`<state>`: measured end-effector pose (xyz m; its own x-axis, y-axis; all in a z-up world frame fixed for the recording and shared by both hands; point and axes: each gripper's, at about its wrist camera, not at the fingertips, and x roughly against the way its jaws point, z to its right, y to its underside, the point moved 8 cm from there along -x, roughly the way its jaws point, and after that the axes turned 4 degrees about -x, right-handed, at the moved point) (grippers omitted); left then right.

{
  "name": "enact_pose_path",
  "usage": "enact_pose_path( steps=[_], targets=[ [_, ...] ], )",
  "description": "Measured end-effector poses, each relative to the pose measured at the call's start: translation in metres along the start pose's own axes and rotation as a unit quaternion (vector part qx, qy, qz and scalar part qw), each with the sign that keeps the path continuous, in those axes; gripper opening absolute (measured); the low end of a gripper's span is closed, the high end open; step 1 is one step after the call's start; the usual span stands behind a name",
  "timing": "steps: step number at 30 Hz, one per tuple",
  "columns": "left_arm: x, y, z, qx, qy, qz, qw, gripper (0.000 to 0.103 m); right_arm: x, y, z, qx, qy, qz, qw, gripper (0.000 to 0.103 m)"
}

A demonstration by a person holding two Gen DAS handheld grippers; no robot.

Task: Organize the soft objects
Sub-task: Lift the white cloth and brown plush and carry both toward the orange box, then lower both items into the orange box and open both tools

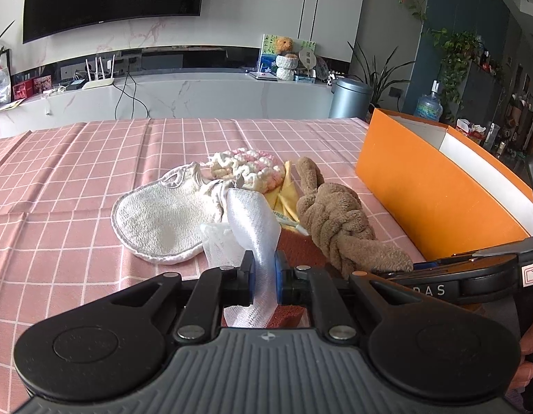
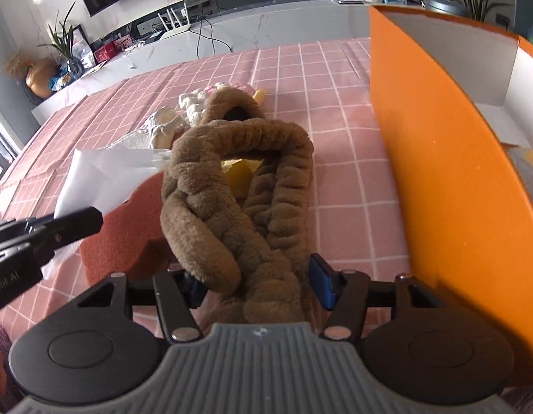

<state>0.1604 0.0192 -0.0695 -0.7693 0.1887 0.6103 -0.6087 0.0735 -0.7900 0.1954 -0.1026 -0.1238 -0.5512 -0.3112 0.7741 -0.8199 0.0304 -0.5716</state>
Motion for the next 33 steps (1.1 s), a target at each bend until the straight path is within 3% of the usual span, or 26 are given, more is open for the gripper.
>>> enact_pose_path(
  steps=[4,7,15,20,26,33],
  targets=[
    [0.001,-0.001,0.0,-0.001,0.0,0.006,1.0,0.012,0.008,-0.001,-0.008,0.036,0.011,0.024,0.999,0.031],
    [0.01,-0.008,0.0,-0.006,-0.007,0.03,0.9995,0.011,0.018,-0.004,-0.011,0.049,0.015,0.047,0.998,0.028],
    [0.05,-0.036,0.002,-0.003,-0.014,0.093,0.9956,0.009,0.075,-0.017,-0.024,0.089,0.01,0.142,0.986,0.028],
    [0.068,-0.053,0.014,-0.002,-0.009,0.107,0.9942,0.009,0.11,-0.026,-0.032,0.109,0.004,0.182,0.977,0.028],
    [0.073,-0.075,0.042,-0.017,0.014,0.118,0.9928,0.009,0.146,-0.04,-0.027,0.132,0.012,0.204,0.97,0.028],
    [0.061,-0.103,0.093,-0.057,0.059,0.12,0.9893,0.009,0.178,-0.059,0.016,0.132,0.05,0.204,0.969,0.028]
  ],
)
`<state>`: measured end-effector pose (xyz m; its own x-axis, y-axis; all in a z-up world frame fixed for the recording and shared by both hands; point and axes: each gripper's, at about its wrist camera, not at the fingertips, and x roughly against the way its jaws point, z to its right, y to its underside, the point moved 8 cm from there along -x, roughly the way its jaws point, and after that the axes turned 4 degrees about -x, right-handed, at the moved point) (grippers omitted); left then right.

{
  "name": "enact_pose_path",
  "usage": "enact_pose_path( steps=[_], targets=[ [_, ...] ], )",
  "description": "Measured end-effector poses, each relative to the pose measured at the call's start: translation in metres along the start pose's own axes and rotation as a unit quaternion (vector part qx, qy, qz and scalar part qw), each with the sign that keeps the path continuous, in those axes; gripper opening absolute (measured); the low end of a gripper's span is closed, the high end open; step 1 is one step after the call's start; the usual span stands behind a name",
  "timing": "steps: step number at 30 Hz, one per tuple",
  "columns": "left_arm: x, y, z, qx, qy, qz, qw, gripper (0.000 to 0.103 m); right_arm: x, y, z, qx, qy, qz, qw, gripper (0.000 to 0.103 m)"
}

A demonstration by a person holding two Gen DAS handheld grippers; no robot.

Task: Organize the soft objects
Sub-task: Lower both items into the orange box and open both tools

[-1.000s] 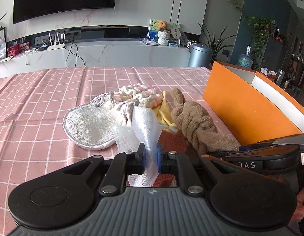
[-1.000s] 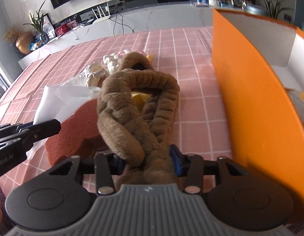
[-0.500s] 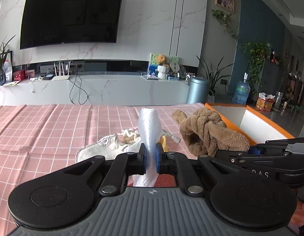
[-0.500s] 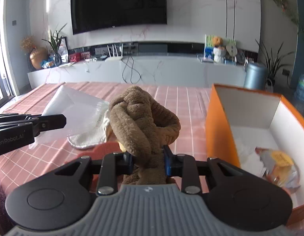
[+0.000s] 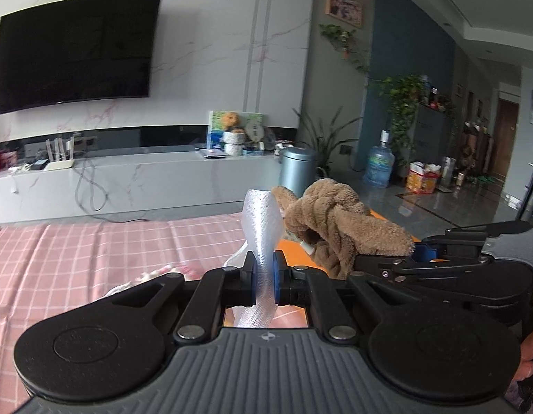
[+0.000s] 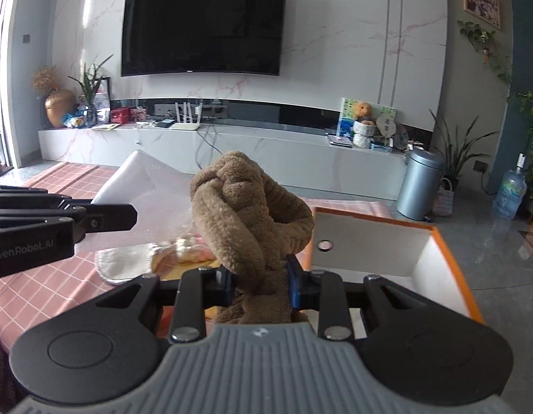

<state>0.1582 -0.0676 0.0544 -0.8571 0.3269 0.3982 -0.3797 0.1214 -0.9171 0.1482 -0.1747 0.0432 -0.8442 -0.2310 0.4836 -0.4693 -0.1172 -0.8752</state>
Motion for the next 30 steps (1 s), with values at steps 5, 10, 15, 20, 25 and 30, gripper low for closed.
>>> enact_pose_path(
  steps=[5,10,15,20,25,30],
  targets=[
    [-0.028,-0.009,0.038,-0.024,0.043,-0.014,0.9987,0.009,0.001,-0.005,0.035,0.013,0.039,-0.009,0.999,0.028],
    [-0.058,-0.013,0.069,-0.049,0.072,-0.029,0.9958,0.009,-0.004,0.0,0.068,0.017,0.061,-0.027,0.998,0.028],
    [-0.091,-0.015,0.09,-0.06,0.092,-0.057,0.9923,0.009,-0.018,0.005,0.103,0.022,0.078,-0.055,0.995,0.028],
    [-0.12,-0.009,0.102,-0.092,0.099,-0.084,0.9873,0.009,-0.037,0.01,0.128,0.039,0.081,-0.085,0.992,0.028],
    [-0.141,0.001,0.106,-0.108,0.098,-0.107,0.9835,0.009,-0.062,0.012,0.147,0.048,0.076,-0.117,0.989,0.028],
    [-0.158,0.006,0.111,-0.128,0.097,-0.121,0.9795,0.009,-0.086,0.014,0.153,0.054,0.072,-0.131,0.987,0.029]
  ],
)
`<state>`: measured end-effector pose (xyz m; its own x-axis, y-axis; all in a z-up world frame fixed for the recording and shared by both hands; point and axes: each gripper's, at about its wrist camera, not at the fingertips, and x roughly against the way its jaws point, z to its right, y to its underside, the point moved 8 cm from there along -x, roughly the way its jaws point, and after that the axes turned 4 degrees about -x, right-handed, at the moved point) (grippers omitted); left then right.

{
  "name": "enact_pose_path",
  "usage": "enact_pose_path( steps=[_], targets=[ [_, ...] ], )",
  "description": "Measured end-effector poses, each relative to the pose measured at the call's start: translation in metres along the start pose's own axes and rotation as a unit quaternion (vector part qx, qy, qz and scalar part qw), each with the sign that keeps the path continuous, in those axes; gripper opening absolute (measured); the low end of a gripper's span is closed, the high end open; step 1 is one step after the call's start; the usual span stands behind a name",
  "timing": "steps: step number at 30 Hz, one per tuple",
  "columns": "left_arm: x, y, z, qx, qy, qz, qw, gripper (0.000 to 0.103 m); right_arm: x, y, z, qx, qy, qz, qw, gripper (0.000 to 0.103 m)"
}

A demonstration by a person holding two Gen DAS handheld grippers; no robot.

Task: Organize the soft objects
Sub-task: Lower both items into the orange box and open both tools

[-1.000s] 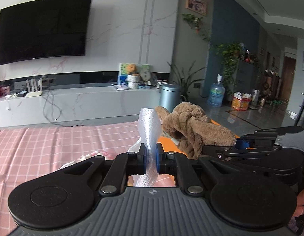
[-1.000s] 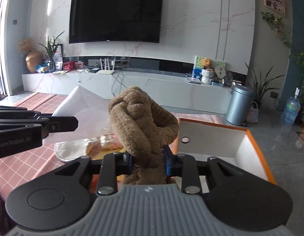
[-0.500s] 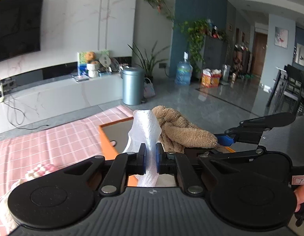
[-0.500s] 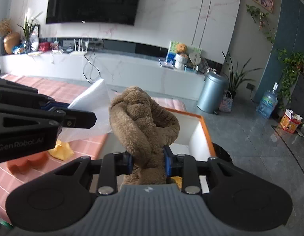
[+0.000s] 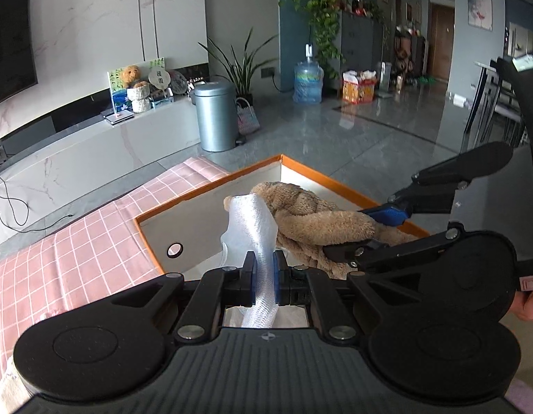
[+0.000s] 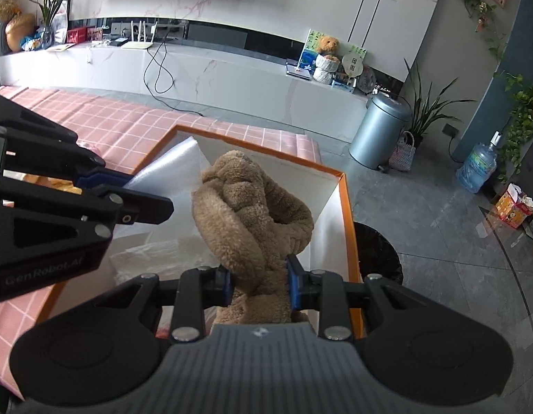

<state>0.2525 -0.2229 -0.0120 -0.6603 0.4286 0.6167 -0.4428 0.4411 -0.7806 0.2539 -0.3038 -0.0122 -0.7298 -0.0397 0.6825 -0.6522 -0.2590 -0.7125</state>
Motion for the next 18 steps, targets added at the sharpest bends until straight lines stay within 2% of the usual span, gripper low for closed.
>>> enact_pose_path(
  steps=[8,18],
  targets=[
    [-0.017,0.001,-0.003,-0.023,-0.001,-0.018,0.9996,0.01,-0.026,-0.005,-0.002,0.015,-0.012,-0.012,1.0,0.029],
    [-0.039,0.011,-0.003,-0.036,-0.005,-0.052,0.998,0.014,-0.062,0.008,-0.005,0.024,-0.024,-0.052,0.998,0.034]
  ],
)
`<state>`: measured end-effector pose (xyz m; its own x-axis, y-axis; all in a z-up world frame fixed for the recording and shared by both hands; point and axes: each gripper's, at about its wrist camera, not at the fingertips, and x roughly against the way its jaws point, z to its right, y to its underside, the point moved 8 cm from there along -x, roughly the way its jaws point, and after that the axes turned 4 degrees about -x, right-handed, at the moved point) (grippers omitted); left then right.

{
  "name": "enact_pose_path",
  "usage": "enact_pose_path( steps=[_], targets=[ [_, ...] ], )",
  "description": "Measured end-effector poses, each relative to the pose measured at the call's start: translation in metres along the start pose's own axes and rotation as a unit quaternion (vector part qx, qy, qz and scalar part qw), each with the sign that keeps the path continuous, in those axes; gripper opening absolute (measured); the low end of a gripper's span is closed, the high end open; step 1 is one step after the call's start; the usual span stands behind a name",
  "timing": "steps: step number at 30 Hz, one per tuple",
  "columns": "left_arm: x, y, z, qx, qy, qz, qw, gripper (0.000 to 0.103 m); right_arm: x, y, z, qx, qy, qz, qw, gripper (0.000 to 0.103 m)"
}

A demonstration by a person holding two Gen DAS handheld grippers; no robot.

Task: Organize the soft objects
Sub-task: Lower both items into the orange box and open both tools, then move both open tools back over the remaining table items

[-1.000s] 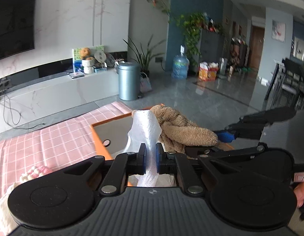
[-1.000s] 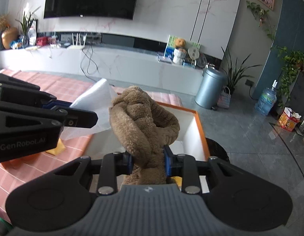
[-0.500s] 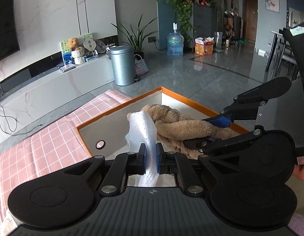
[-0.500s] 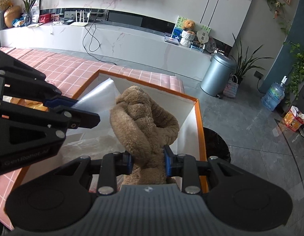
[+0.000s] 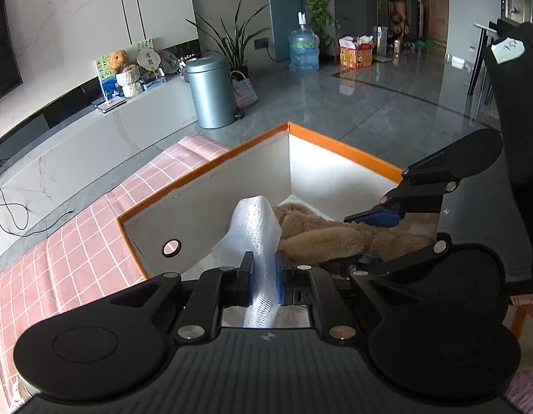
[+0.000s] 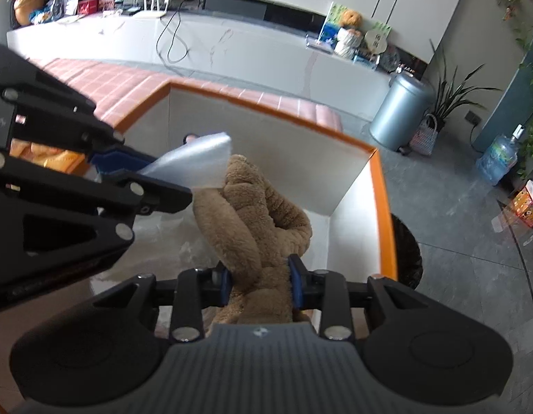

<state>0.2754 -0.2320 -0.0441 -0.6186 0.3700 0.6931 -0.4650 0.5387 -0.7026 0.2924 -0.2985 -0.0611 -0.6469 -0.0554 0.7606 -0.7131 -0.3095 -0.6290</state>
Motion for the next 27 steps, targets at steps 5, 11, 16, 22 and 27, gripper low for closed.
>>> enact_pose_path(
  steps=[5,11,16,22,27],
  targets=[
    [-0.01,0.003,0.0,-0.008,0.002,-0.013,0.9999,0.016,-0.006,0.0,0.0,0.01,0.003,-0.003,1.0,0.038],
    [-0.017,0.01,-0.003,-0.006,-0.003,-0.028,0.9996,0.02,-0.008,0.004,-0.004,0.047,0.004,-0.014,0.999,0.045],
    [-0.01,0.009,-0.006,-0.004,-0.012,-0.021,0.9997,0.037,-0.002,0.005,-0.007,0.064,0.005,-0.012,0.998,0.061],
    [0.013,0.002,-0.012,0.028,-0.008,0.002,0.9996,0.058,0.019,0.003,-0.009,0.087,0.01,-0.002,0.996,0.074],
    [0.037,-0.004,-0.011,0.028,-0.017,0.019,0.9993,0.07,0.043,0.002,-0.011,0.097,0.017,0.005,0.995,0.074]
  ],
)
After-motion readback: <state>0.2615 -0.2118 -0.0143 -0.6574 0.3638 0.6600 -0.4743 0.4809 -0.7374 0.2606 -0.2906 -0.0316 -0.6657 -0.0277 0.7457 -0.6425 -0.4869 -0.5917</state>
